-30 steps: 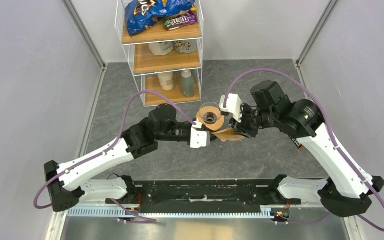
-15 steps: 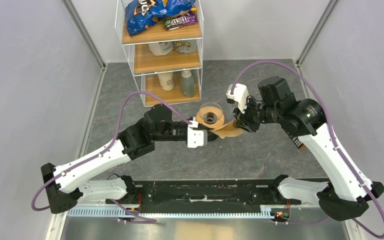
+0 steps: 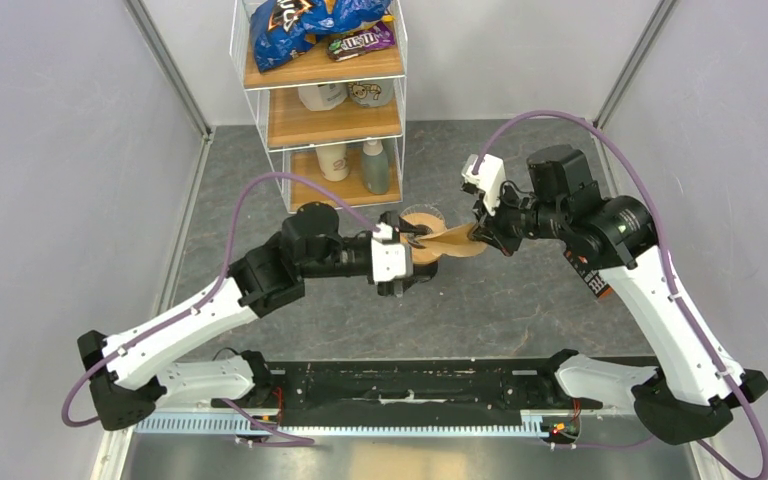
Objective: Place the coffee filter in the dripper
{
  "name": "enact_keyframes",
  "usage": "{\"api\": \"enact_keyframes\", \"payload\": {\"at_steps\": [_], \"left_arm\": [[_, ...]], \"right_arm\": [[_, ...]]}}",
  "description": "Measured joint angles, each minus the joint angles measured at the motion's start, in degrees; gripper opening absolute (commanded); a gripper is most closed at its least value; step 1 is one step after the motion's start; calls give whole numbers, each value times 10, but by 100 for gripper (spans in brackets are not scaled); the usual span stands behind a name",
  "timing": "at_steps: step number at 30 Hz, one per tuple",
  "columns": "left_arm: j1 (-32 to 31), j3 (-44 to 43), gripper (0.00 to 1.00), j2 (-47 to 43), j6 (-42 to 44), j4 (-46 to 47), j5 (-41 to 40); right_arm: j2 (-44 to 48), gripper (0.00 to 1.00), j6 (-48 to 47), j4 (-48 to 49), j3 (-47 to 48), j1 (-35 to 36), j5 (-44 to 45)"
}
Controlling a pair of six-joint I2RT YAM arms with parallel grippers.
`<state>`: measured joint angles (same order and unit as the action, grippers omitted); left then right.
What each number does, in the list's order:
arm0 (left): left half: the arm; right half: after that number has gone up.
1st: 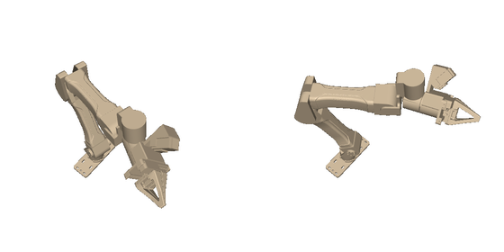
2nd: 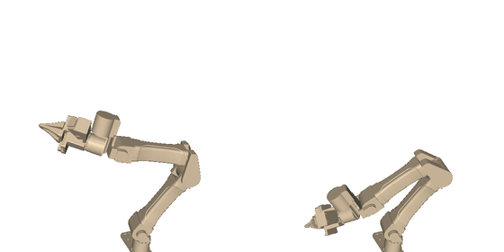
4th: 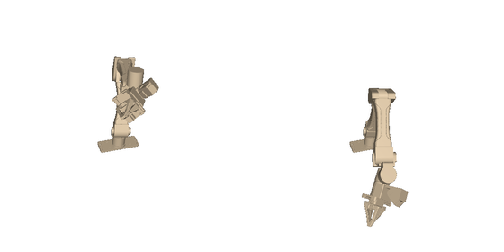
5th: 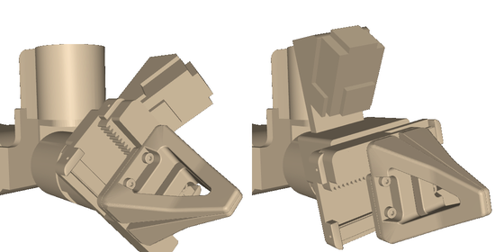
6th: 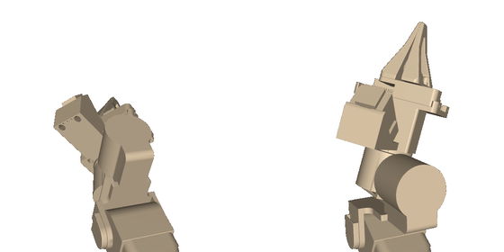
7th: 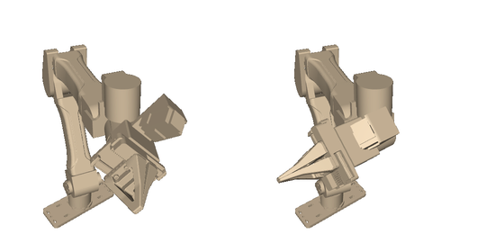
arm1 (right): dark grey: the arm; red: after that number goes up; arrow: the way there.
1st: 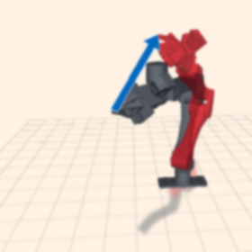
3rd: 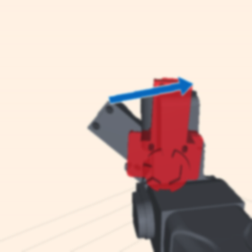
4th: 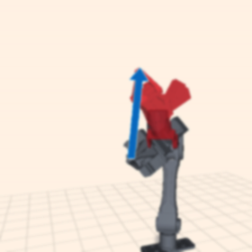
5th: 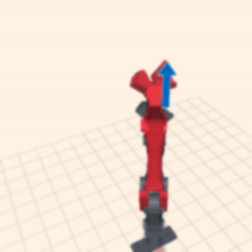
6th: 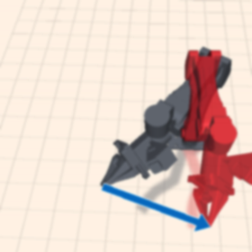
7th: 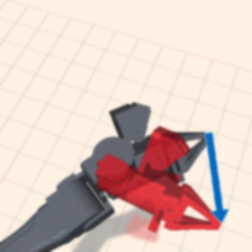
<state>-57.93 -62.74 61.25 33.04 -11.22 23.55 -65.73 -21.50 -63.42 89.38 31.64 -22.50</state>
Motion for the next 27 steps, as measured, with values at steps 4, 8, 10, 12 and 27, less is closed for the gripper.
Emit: {"api": "enact_keyframes", "payload": {"at_steps": [4,8,10,12,27], "left_arm": [[78,-39,91,0,-74,-58,38],[162,-94,93,14,-140,-120,112],[170,-102,93,18,-163,-137,153],[170,-98,94,19,-179,-150,183],[93,-114,94,101,-242,-168,261]], "right_arm": [[-5,0,-48,-22,17,0,-6],[-11,0,-101,-50,54,0,-27],[-11,0,-123,-61,73,-1,-49],[-6,0,-147,-66,80,0,-80],[11,0,-263,-85,76,10,-215]]}}
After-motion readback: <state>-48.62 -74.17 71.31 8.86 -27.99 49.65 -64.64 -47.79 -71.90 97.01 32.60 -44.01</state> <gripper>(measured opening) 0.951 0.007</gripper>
